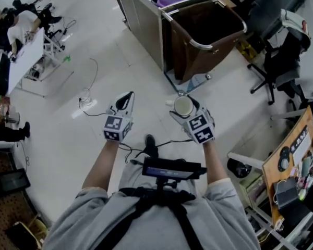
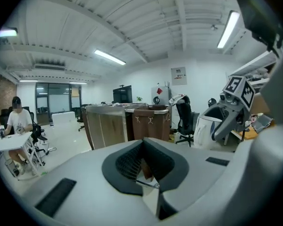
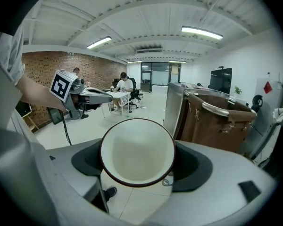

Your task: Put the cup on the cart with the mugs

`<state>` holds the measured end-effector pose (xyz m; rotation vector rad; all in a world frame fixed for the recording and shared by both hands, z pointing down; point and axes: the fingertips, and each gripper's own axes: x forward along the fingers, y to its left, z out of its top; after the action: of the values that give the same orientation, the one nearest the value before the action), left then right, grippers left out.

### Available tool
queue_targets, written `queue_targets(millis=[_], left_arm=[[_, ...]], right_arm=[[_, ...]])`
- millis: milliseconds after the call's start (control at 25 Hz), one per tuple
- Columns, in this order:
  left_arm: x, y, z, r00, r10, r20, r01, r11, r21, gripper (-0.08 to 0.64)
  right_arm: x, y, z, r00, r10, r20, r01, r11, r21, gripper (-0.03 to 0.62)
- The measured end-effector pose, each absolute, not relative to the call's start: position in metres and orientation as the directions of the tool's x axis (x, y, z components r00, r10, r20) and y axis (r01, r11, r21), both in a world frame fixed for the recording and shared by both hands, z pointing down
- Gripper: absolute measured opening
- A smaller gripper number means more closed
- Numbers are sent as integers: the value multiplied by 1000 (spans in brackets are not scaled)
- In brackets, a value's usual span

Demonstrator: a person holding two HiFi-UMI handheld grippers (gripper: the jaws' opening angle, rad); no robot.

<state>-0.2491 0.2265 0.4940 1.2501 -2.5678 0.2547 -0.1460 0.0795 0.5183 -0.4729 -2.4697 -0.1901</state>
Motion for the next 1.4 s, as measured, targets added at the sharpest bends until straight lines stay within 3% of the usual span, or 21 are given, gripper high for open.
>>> queue_targets(millis=[600,1400], left_arm=[[-398,285,481,-663,-696,276,-730,683,-27,2],[-577,275,467,-824,-499,268,-531,846,-59,2]], right_arm=[[-329,147,503,-713,380,590,499,865,46,410],[-540,140,506,-596,564,571,700,714,25,410]])
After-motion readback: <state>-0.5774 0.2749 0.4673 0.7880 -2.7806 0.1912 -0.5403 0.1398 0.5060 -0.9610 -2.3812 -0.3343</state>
